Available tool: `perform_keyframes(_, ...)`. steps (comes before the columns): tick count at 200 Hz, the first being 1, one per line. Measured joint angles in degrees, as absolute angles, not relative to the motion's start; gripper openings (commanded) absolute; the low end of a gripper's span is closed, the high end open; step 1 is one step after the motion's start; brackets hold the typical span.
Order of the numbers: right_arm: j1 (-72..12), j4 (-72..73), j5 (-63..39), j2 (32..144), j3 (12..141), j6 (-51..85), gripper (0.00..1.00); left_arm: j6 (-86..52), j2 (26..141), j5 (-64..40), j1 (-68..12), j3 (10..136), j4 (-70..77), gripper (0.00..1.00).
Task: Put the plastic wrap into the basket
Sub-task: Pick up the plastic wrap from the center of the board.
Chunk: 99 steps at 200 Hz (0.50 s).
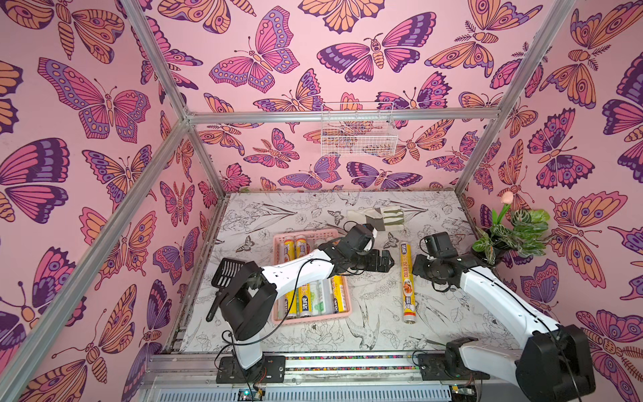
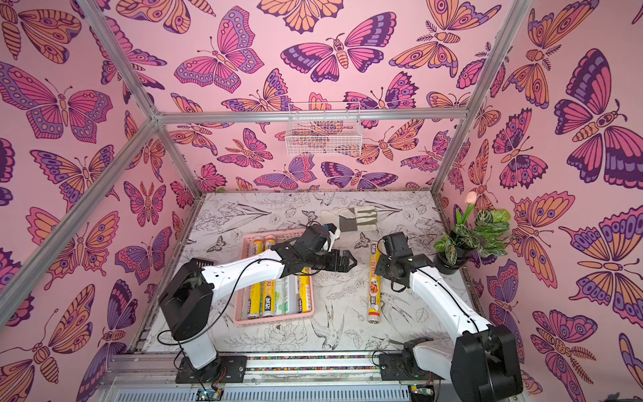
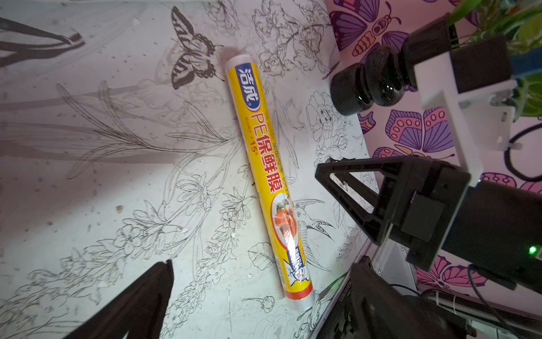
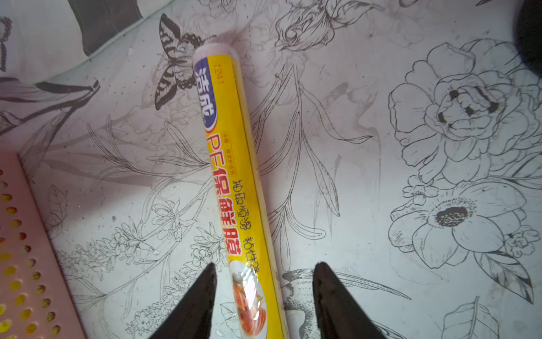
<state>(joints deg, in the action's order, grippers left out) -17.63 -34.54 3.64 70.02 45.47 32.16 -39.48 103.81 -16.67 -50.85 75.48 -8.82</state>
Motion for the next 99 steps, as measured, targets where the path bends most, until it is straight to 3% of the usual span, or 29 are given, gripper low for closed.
perform_keyframes(99, -17.4, -35.9, -3.1, 84.8, 51.3, 25.1, 0.55, -39.9, 108.2, -20.2, -51.9, 78.6, -8.9, 1.00)
